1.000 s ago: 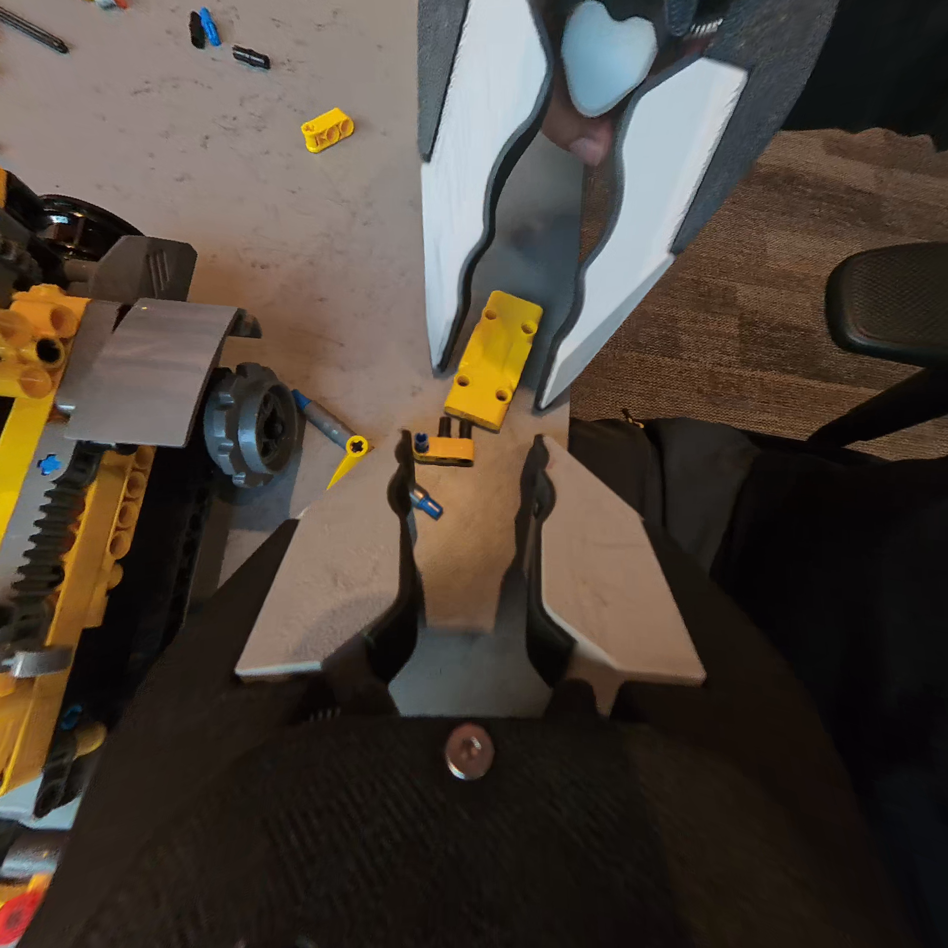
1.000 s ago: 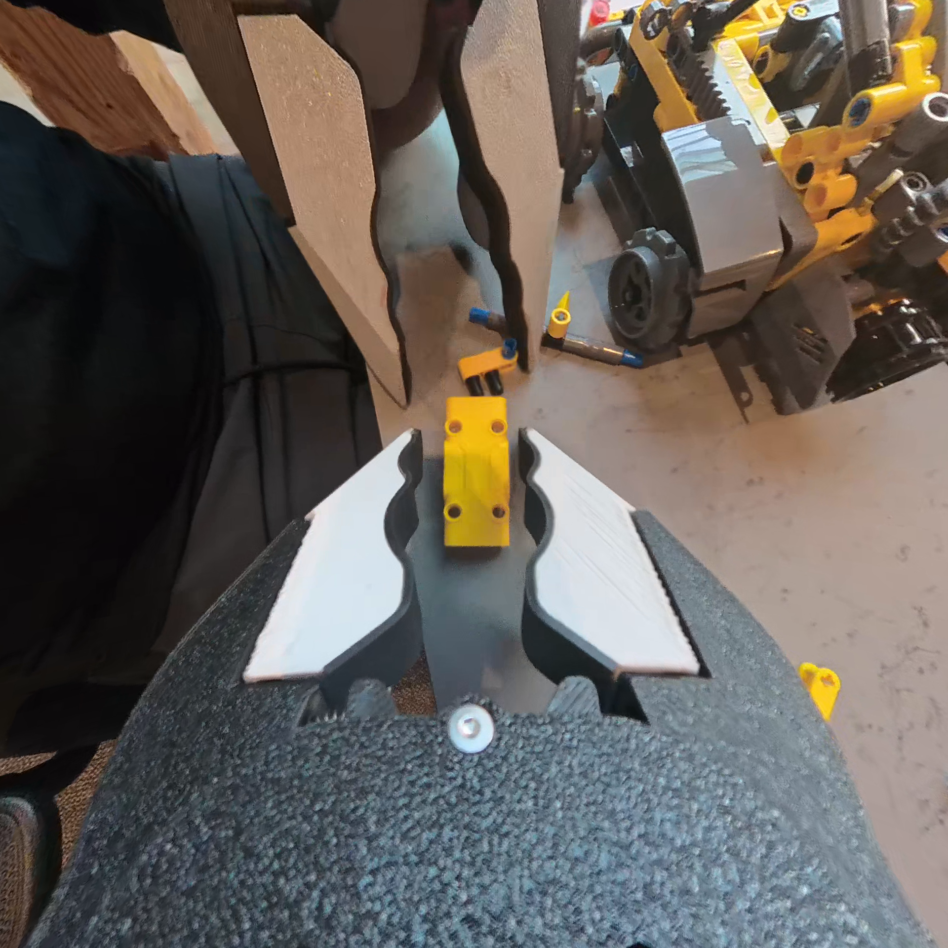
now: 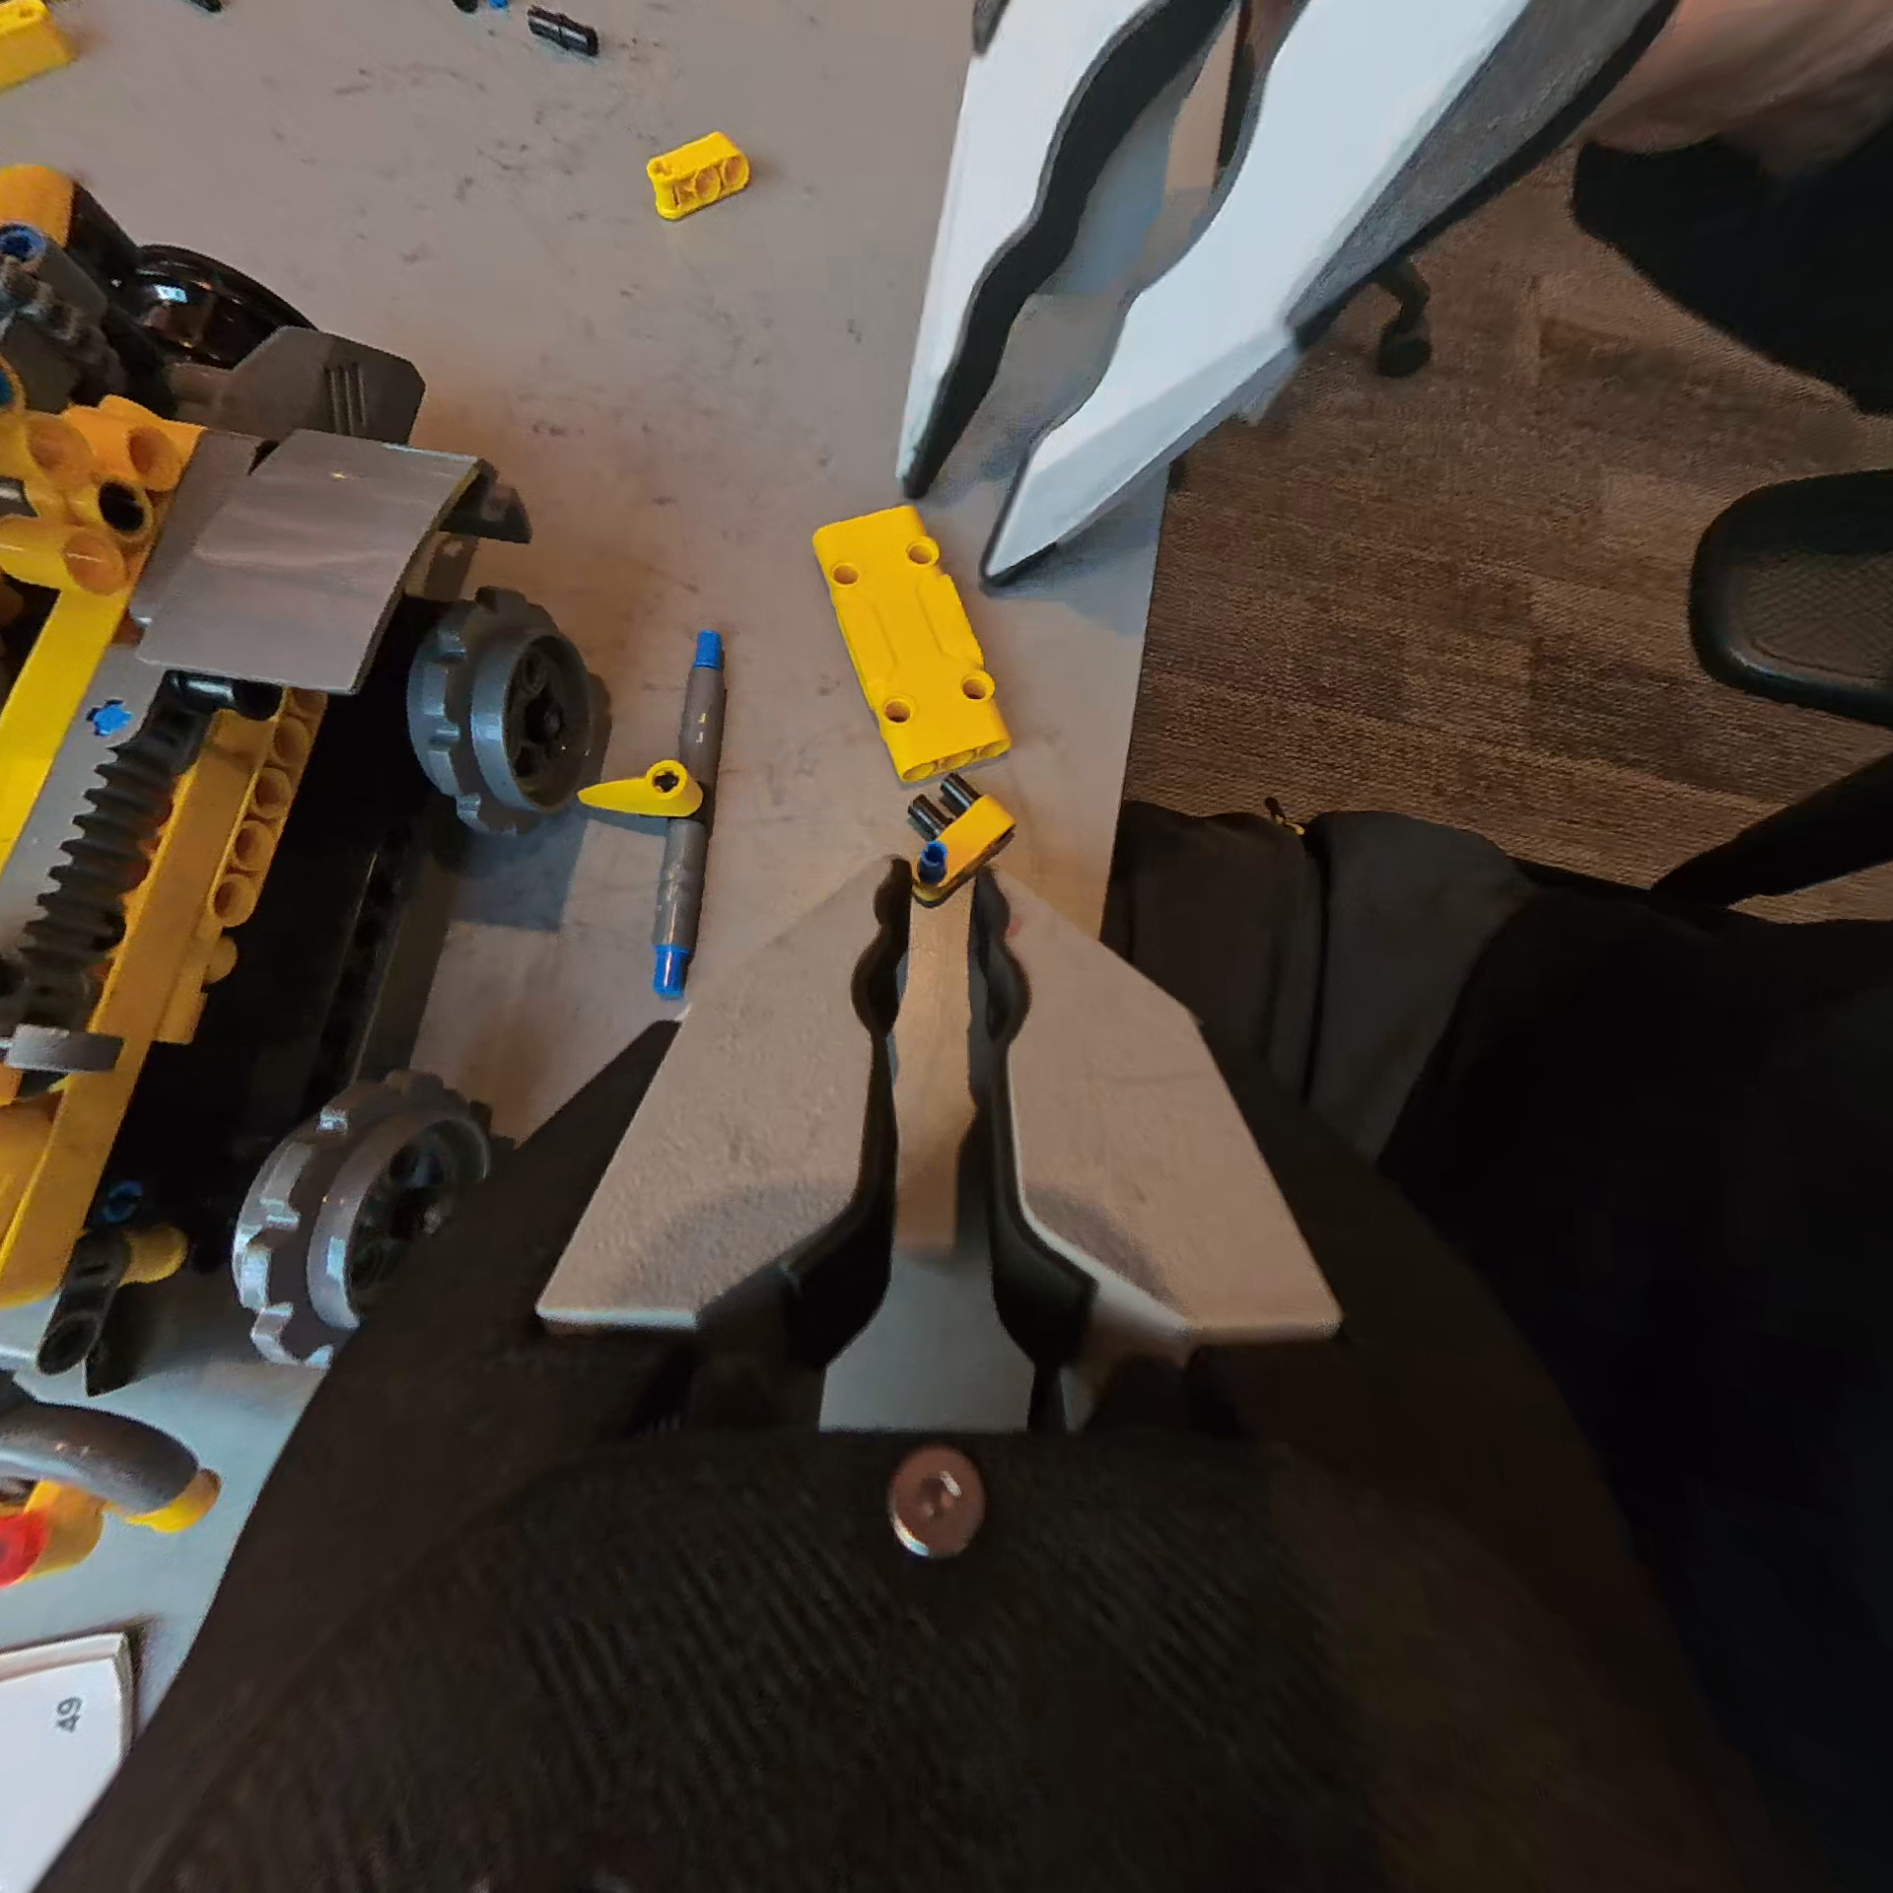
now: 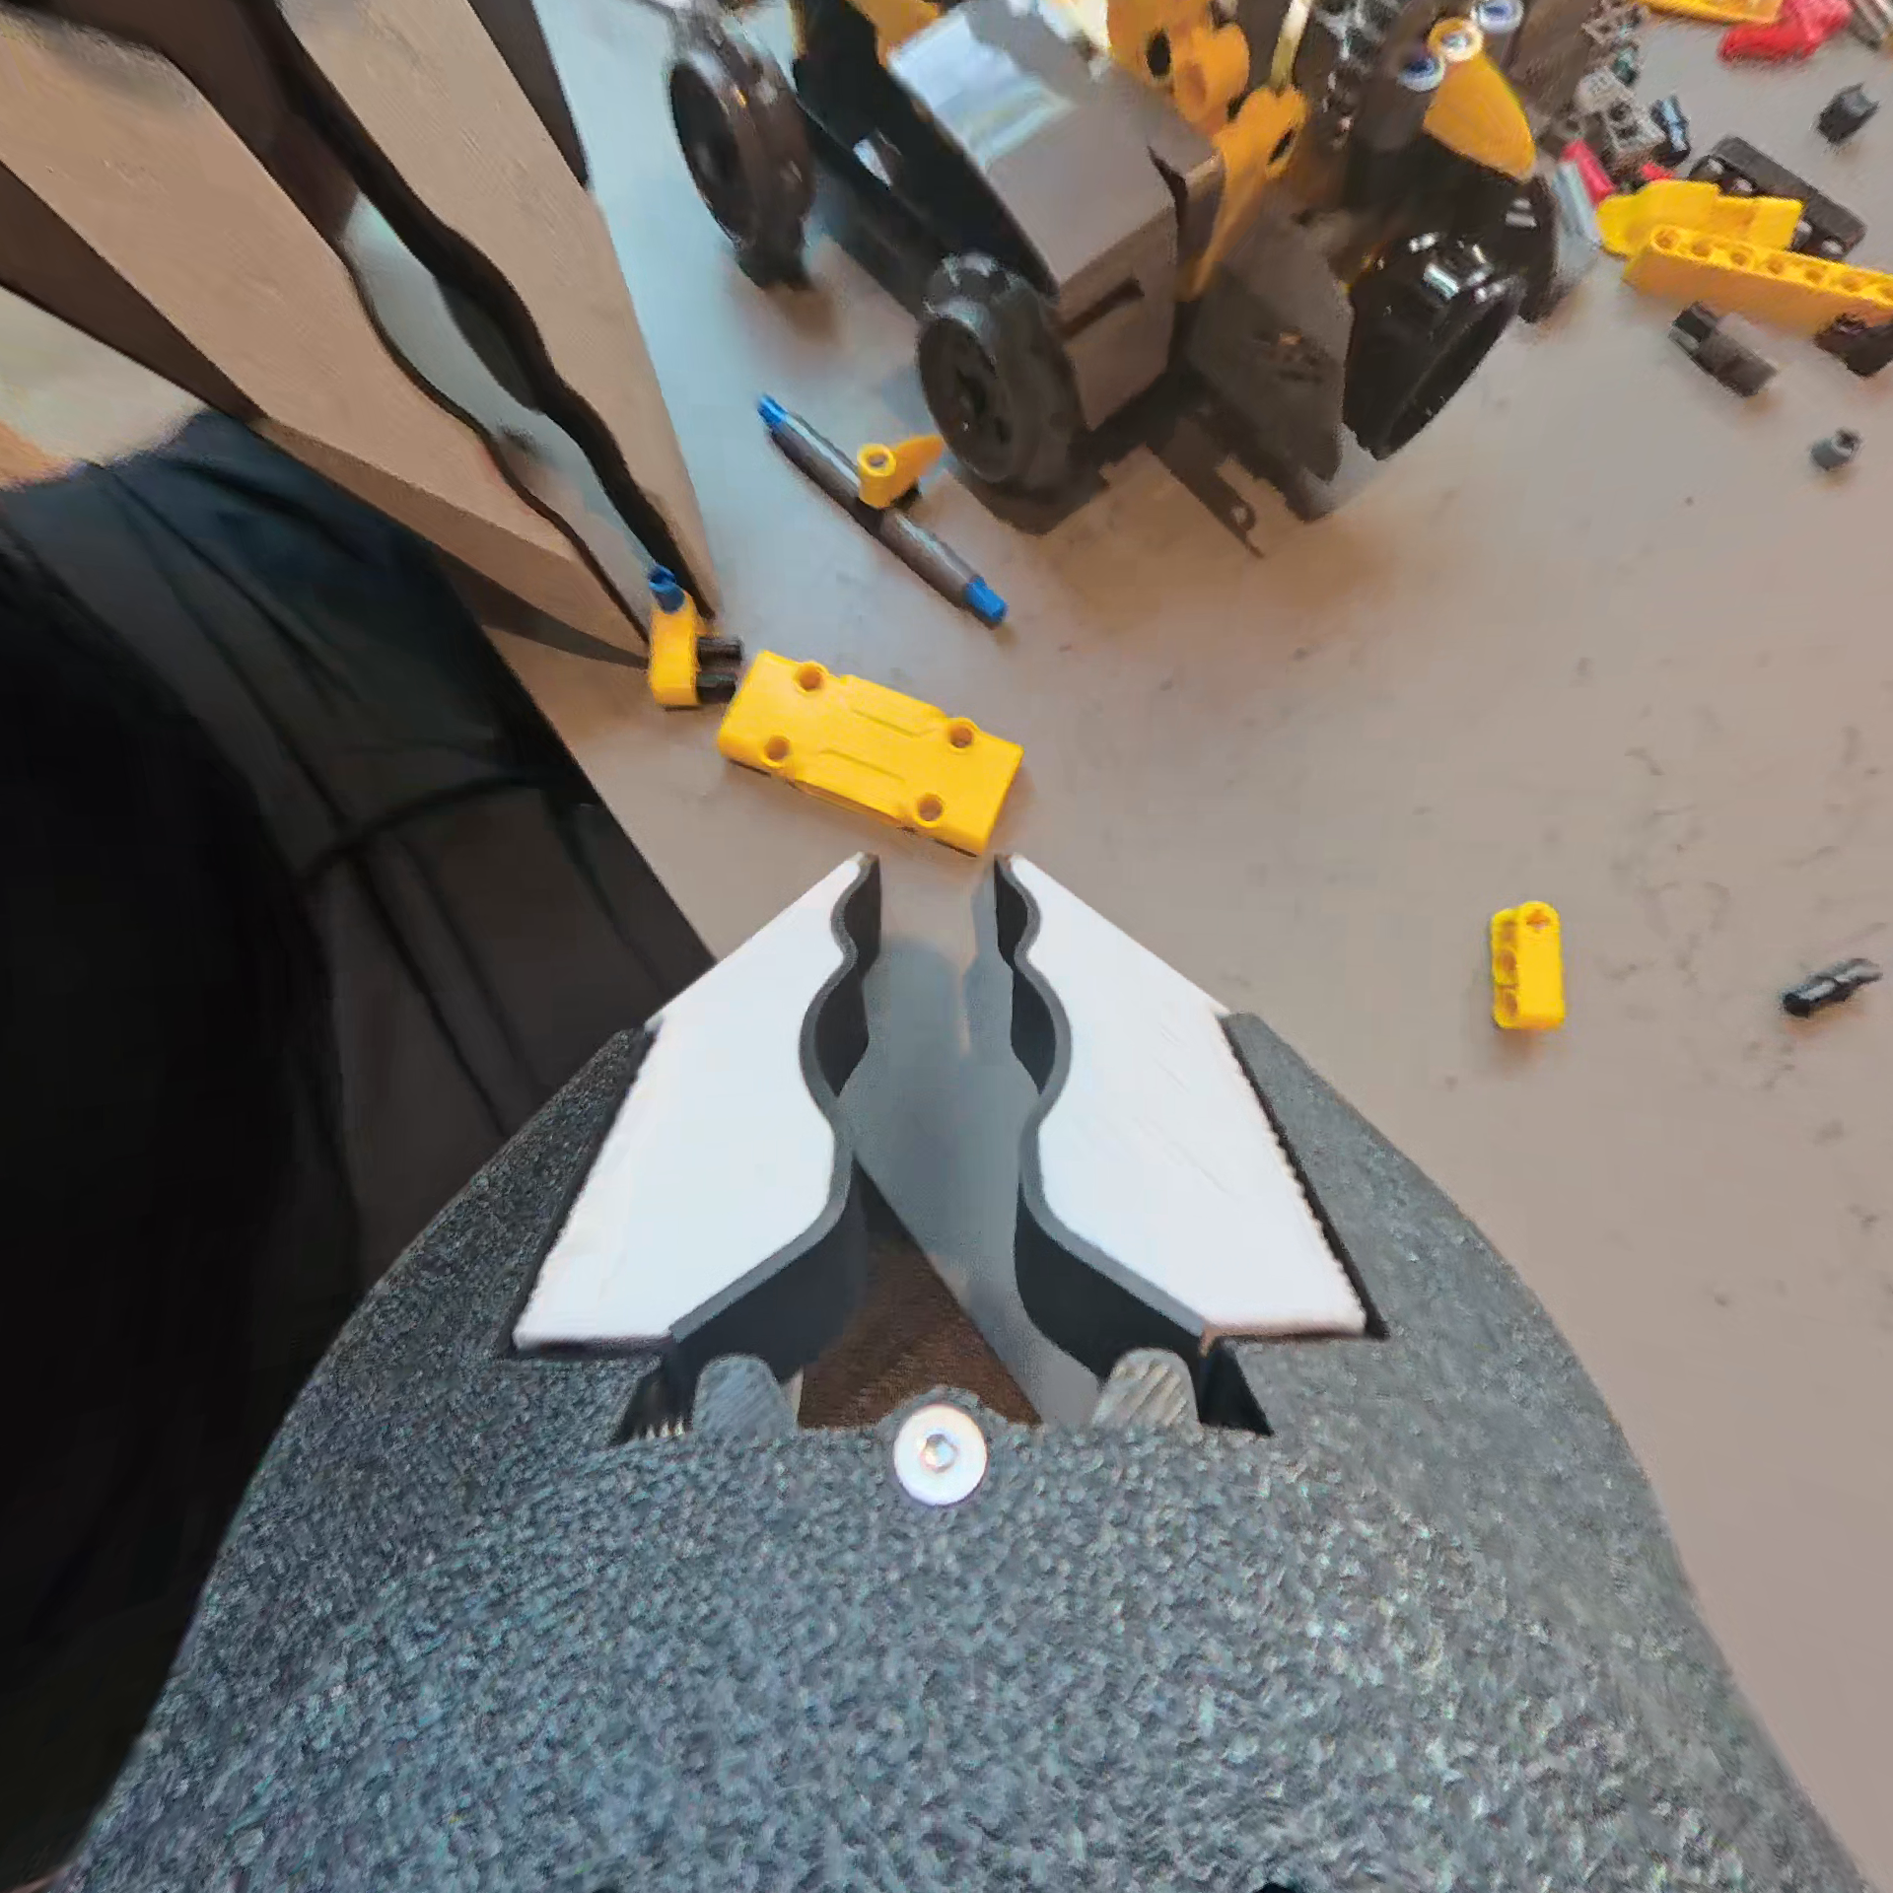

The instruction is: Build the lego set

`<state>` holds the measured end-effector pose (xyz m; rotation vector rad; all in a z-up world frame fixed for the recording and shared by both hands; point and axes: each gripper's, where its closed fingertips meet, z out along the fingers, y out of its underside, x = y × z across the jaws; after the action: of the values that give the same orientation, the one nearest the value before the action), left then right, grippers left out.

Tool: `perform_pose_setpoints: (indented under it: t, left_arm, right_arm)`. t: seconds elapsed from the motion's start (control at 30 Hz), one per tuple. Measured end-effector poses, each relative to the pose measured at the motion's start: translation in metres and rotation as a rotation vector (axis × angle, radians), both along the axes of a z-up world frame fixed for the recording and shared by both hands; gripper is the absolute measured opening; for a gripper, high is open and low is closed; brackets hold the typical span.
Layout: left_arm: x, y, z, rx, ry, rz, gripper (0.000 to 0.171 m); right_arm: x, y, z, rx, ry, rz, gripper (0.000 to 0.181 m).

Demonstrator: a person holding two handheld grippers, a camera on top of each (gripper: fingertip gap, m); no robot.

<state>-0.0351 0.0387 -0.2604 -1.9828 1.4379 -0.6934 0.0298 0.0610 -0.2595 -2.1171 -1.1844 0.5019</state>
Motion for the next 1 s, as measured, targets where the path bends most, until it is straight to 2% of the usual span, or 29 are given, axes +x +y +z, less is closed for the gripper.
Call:
perform_pose_setpoints:
  t: [0.07,0.2,0.27,0.4,0.53,0.7,0.8,0.9,1.0]
  left_arm:
    - [0.0,-0.001,0.0,-0.023,-0.01,-0.009,0.01]
    - [0.006,0.001,0.0,-0.033,-0.014,-0.004,0.005]
    - [0.009,0.001,0.0,-0.016,-0.008,0.011,0.004]
    - [0.011,-0.001,0.001,0.081,0.013,0.017,0.004]
    - [0.013,-0.003,0.004,0.143,0.005,0.015,0.004]
    - [0.025,-0.001,0.0,0.03,-0.015,0.08,0.005]
    - [0.038,-0.006,0.001,-0.068,-0.069,0.094,0.015]
    - [0.039,-0.008,0.002,-0.072,-0.084,0.1,0.02]
    - [0.031,-0.014,0.005,-0.063,-0.063,0.059,0.028]
  right_arm:
    - [-0.004,0.007,0.001,0.039,0.001,0.007,0.019]
    - [0.004,0.045,0.005,0.098,-0.07,-0.047,0.02]
    - [0.005,0.051,0.014,0.098,-0.038,-0.082,0.02]
    - [-0.016,0.008,0.035,0.061,0.168,-0.03,0.019]
    - [-0.028,-0.031,0.01,0.031,0.149,-0.066,0.019]
    - [-0.03,-0.036,-0.002,0.087,0.075,-0.114,0.03]
    - [-0.027,-0.032,-0.002,0.079,0.085,-0.153,0.04]
    - [-0.021,-0.031,-0.001,0.072,0.101,-0.191,0.04]
    - [-0.01,-0.028,0.001,0.101,0.093,-0.247,0.03]
